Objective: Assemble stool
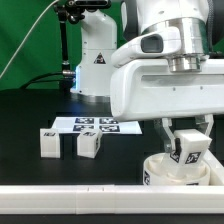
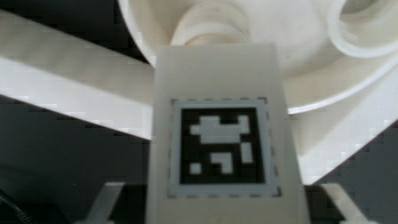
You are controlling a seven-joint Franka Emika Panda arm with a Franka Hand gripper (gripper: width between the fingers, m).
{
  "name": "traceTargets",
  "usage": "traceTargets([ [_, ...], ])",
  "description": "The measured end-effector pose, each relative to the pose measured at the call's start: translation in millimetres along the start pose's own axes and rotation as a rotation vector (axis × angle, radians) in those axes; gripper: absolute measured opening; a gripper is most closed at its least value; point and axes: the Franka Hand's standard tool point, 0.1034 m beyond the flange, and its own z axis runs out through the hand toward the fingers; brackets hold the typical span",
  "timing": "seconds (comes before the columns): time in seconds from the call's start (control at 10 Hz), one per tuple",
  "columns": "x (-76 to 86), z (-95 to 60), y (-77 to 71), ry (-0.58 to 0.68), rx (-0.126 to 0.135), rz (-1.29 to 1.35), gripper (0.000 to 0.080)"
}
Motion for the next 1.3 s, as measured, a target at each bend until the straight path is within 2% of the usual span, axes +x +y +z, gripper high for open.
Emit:
traceTargets([
  [0.2,0.1,0.0,0.0,0.000,0.000,0.000,0.0338],
  [0.3,0.1,0.0,0.1,0.000,0.000,0.000,0.0433],
  [0.4,0.1,0.0,0.0,0.000,0.000,0.000,0.0562],
  [0.5,1.0,-1.6,-0.6,-0.003,0.002,0.000,0.0562],
  [0.6,2.7,-3.3,-1.1,0.000,0.001,-0.001,0.0630],
  [0.8,4.0,-5.5,-1.7,-0.001,0.002,-0.002,0.0646],
  [1.1,13.8,-22.6,3.5,-0.023,0.008,0.004,0.0649],
  [1.3,14.2,-24.4,5.5,-0.024,0.006,0.005,0.0649],
])
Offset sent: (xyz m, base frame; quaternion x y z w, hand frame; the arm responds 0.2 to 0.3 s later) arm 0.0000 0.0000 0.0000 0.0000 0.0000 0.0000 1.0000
